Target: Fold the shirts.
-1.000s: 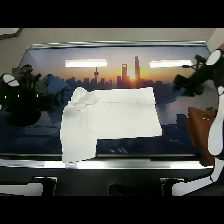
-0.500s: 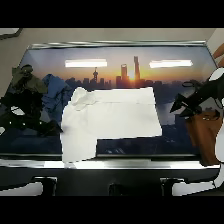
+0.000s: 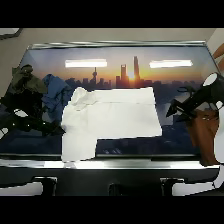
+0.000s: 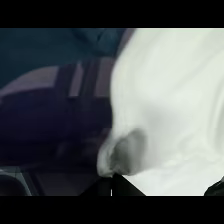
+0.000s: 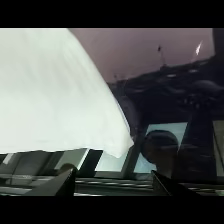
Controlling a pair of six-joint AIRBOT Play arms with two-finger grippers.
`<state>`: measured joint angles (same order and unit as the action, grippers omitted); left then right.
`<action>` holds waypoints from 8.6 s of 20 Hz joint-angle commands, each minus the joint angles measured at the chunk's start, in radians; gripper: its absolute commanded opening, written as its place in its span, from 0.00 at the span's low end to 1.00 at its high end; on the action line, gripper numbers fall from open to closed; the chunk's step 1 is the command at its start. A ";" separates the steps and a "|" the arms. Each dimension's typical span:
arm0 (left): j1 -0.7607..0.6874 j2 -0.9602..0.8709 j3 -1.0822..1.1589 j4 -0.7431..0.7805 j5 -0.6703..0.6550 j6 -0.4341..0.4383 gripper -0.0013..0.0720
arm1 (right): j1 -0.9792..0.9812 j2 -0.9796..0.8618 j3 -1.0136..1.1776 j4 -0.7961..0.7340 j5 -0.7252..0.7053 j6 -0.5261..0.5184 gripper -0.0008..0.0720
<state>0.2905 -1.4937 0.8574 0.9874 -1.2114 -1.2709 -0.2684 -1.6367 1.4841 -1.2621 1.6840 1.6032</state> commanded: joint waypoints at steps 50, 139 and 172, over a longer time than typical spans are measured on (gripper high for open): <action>-0.096 0.227 0.768 0.144 -0.130 -0.100 0.06 | 0.111 0.138 0.367 -0.137 -0.037 0.018 0.07; -0.181 0.107 0.246 0.086 0.266 -0.196 0.05 | 0.074 -0.121 0.082 0.091 -0.543 0.174 0.07; -0.683 -0.080 0.343 -0.401 0.425 -0.142 0.06 | 0.108 0.250 0.153 0.366 -0.191 -0.075 0.06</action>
<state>-0.3000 -1.4750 1.2015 0.7883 -0.9188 -1.4136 -0.1986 -1.5318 1.6363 -0.9257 1.4410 1.5497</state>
